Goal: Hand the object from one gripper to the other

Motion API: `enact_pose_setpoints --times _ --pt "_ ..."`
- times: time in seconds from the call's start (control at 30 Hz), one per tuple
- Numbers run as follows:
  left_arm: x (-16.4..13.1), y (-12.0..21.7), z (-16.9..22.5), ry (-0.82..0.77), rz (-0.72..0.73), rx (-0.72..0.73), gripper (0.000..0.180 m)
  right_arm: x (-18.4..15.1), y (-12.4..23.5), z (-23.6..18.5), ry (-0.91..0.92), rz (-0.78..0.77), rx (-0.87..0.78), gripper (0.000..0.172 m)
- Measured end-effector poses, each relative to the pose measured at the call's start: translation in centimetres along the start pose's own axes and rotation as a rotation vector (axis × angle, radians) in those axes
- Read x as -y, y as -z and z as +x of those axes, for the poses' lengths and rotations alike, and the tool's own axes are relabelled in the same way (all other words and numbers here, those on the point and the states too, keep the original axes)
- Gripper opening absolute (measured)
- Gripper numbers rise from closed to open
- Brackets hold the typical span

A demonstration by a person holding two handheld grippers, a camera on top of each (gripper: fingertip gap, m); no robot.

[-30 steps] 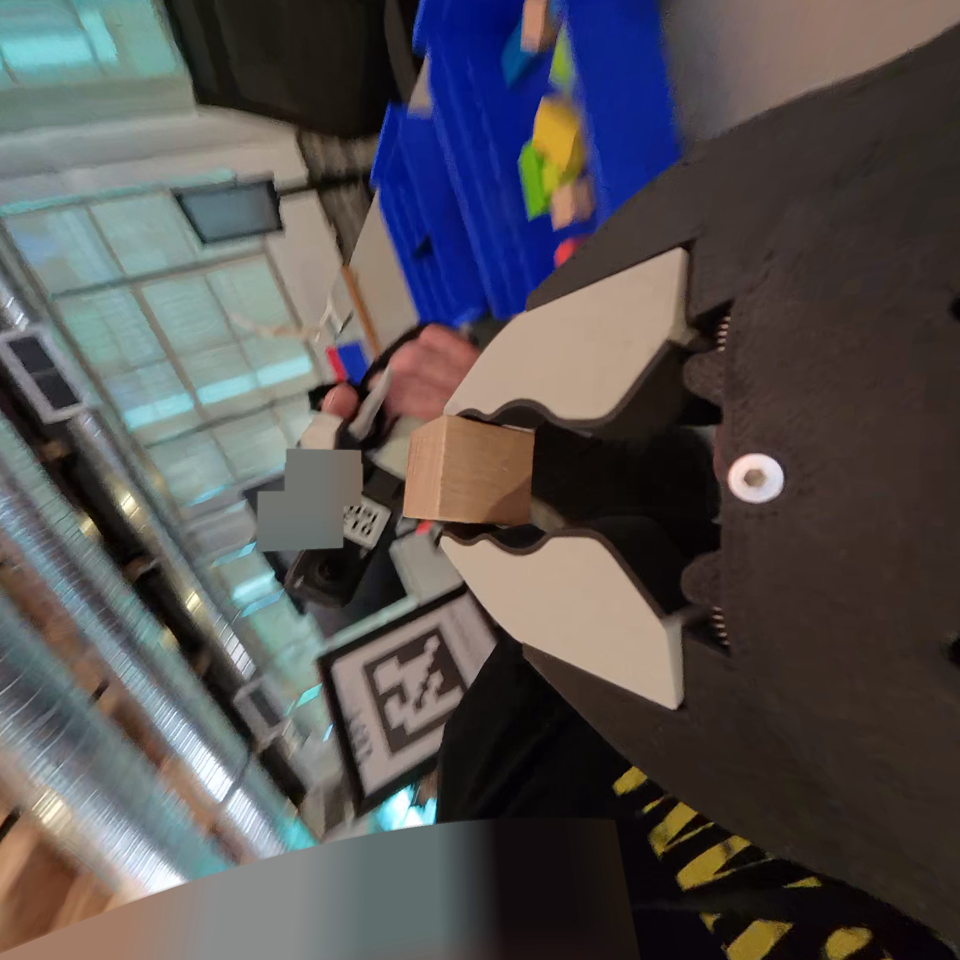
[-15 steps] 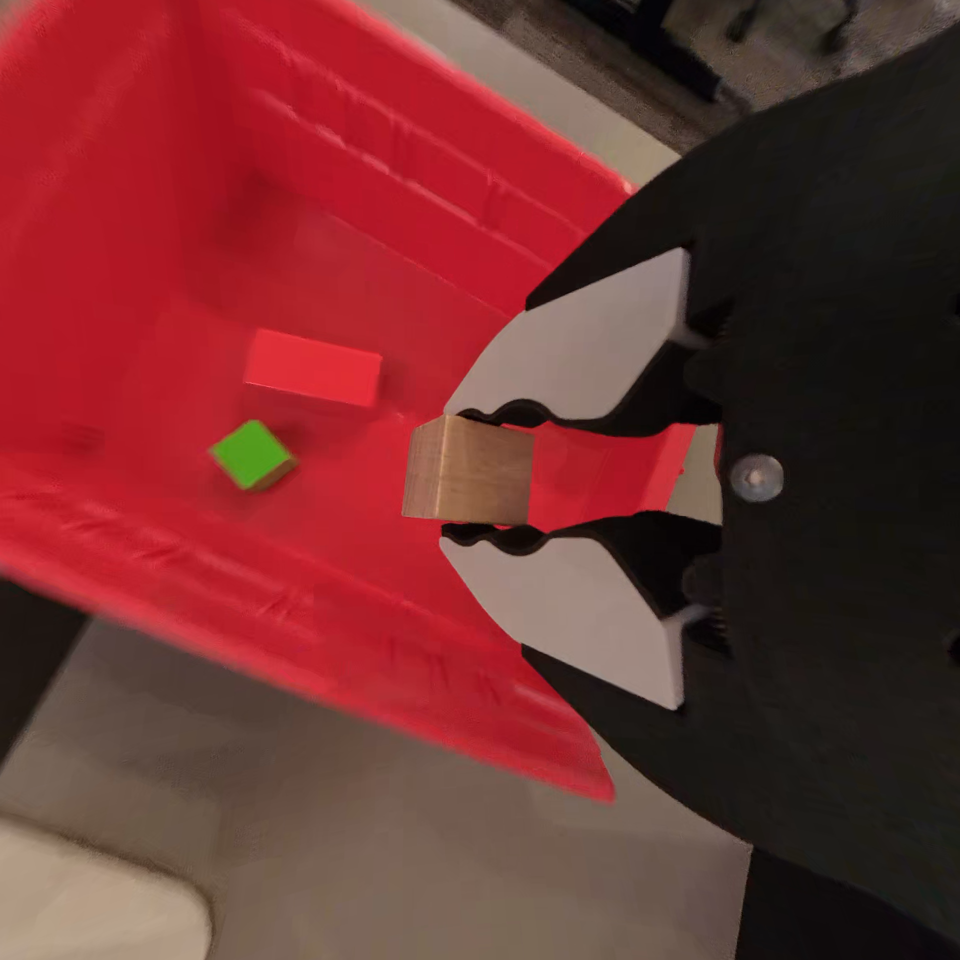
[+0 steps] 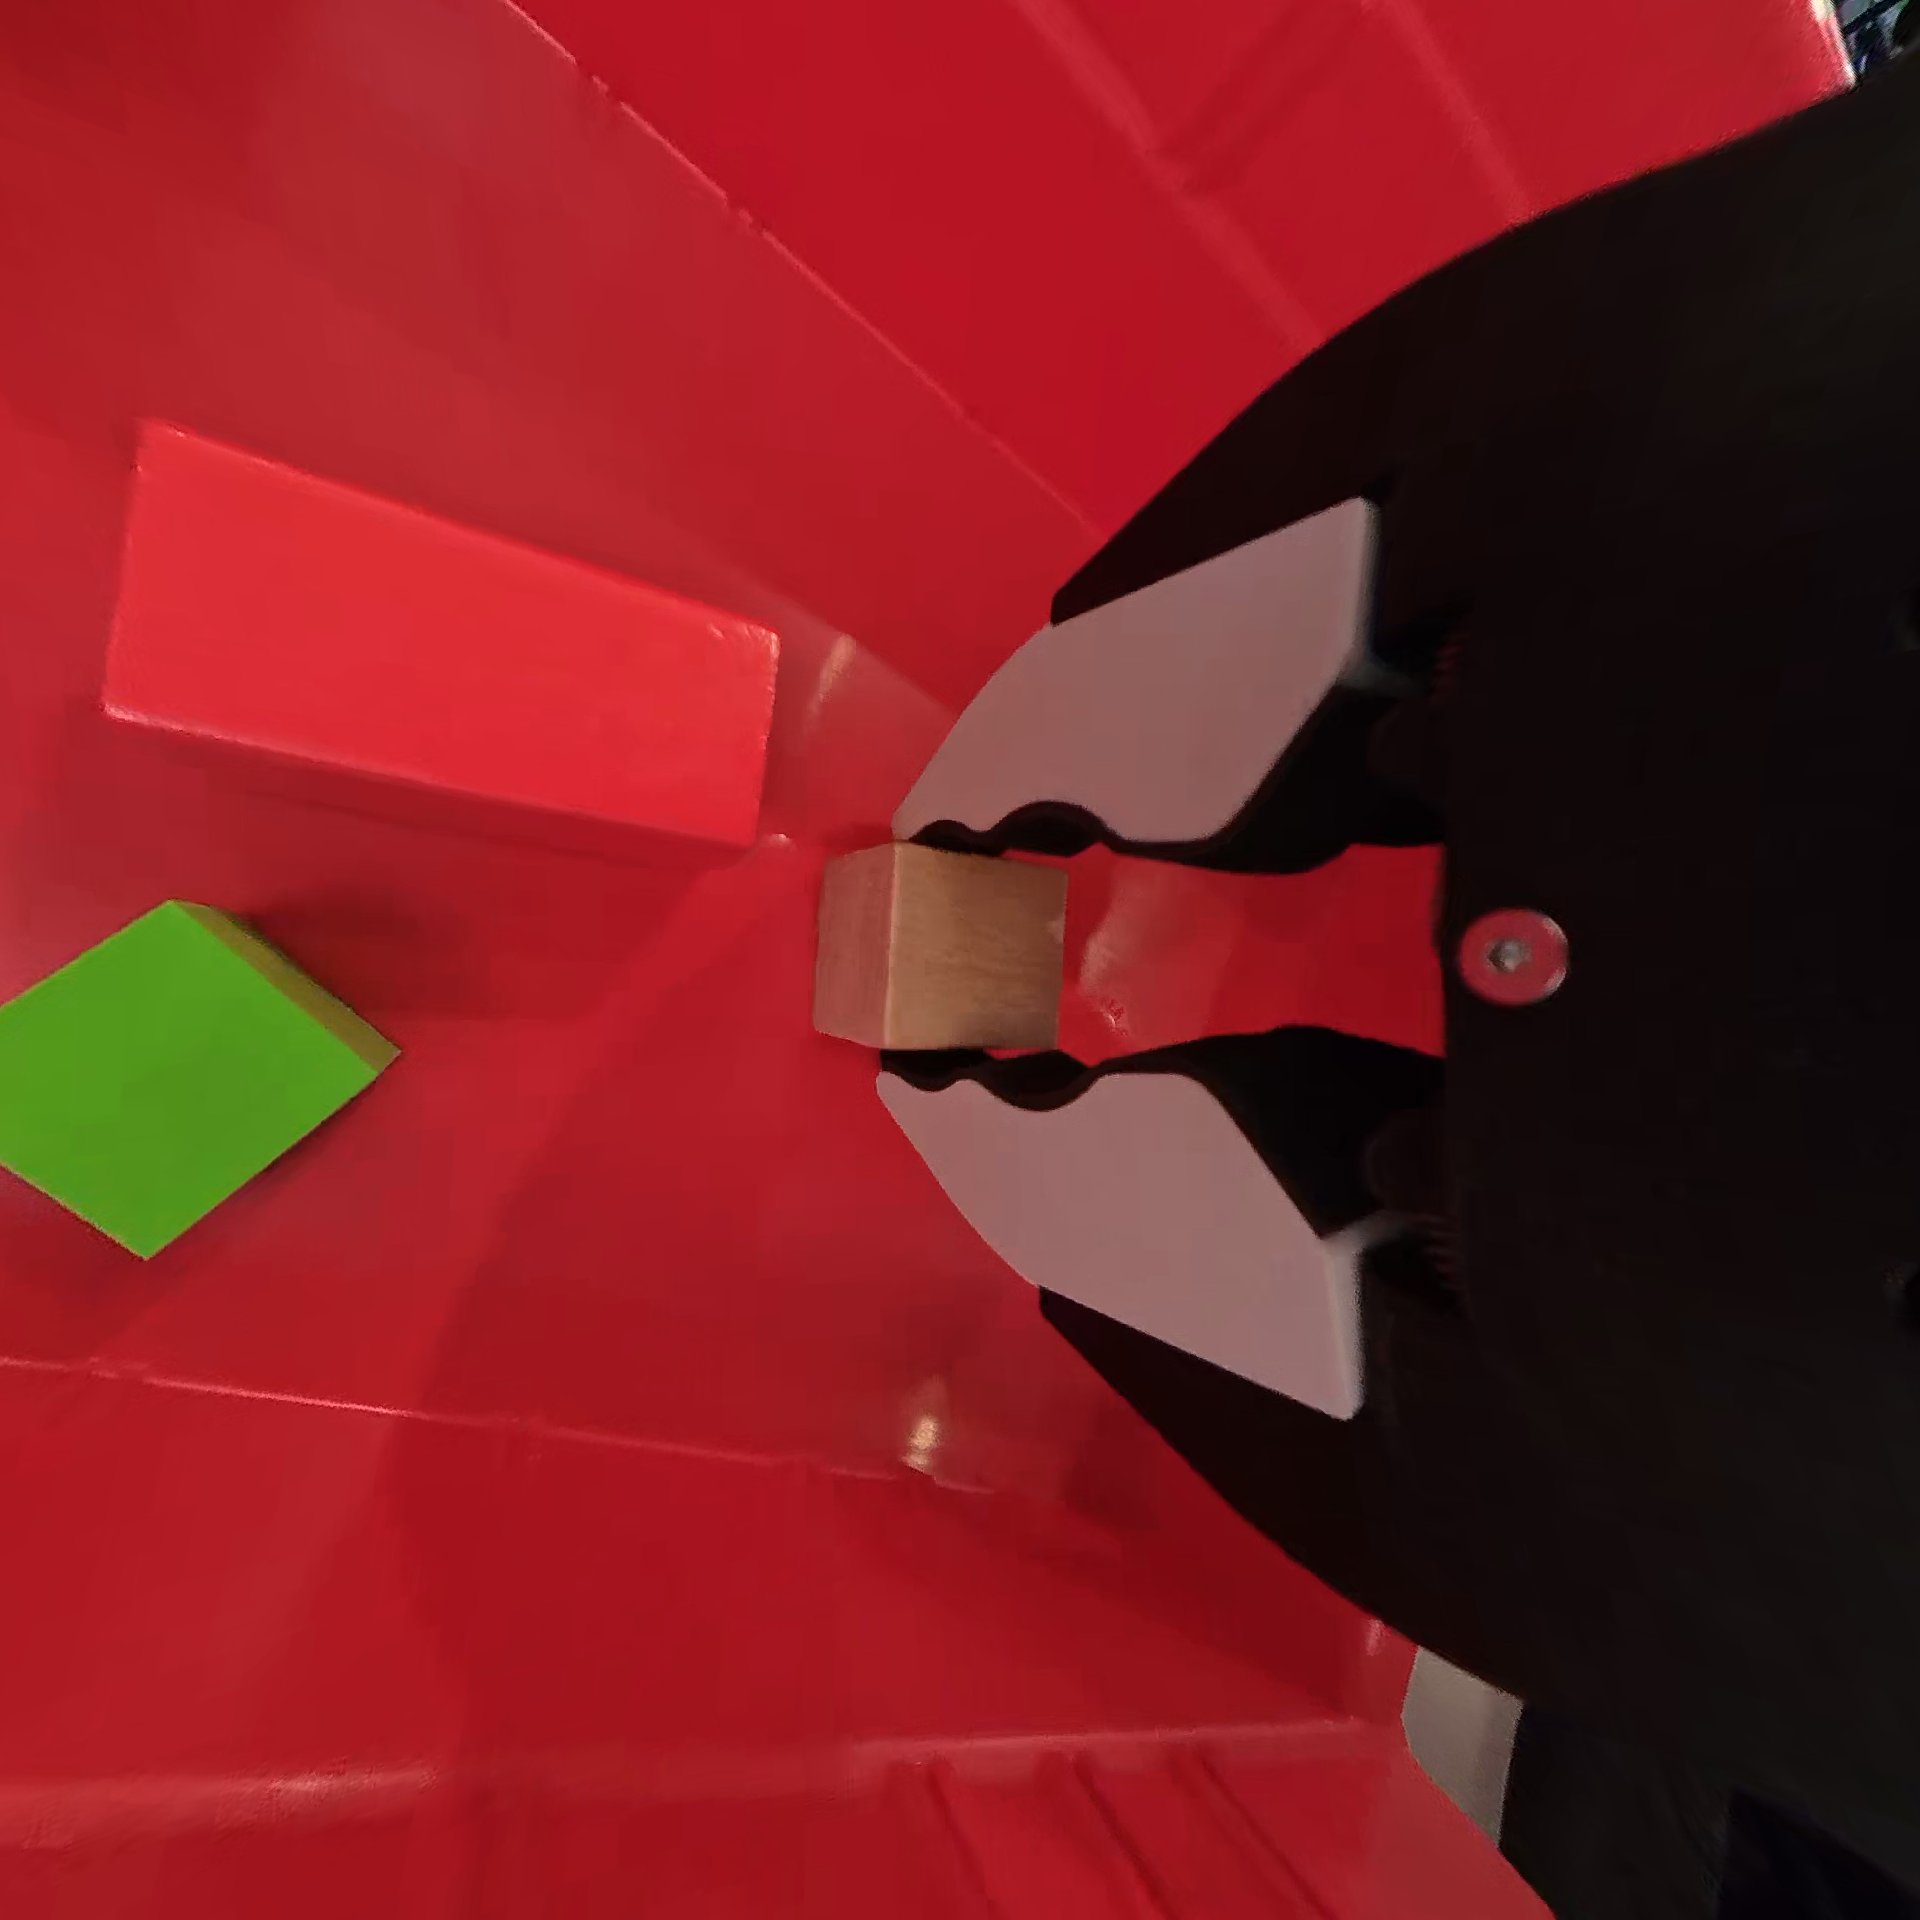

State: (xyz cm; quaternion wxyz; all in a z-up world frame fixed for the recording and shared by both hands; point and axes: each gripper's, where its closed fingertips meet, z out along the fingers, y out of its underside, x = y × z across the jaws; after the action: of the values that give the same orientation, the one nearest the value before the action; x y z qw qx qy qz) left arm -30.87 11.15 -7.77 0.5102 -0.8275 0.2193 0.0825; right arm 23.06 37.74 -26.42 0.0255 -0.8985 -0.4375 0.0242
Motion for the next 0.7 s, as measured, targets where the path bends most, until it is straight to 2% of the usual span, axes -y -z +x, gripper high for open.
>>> enact_pose_setpoints --times 0.13,0.3,0.43,0.53,0.7 --pt "-1.6 -0.4 -0.5 0.025 -0.057 0.001 0.048 0.0 0.4 0.2 -0.006 0.012 -0.014 0.051" --pt "-6.9 -2.2 -1.6 0.017 -0.262 0.01 0.048 0.2 2.9 -1.2 0.018 0.135 -0.028 0.05" --pt "-11.9 -4.3 0.0 0.008 -0.461 -0.112 0.064 0.0 5.4 -2.5 0.047 0.225 -0.055 0.048" --pt "-15.3 -5.7 0.5 0.02 -0.617 -0.141 0.093 -0.2 6.6 -3.9 0.081 0.261 -0.054 0.047" --pt "-18.3 -7.9 1.1 0.103 -0.753 -0.185 0.107 -0.2 7.5 -5.7 0.129 0.295 -0.053 0.046"
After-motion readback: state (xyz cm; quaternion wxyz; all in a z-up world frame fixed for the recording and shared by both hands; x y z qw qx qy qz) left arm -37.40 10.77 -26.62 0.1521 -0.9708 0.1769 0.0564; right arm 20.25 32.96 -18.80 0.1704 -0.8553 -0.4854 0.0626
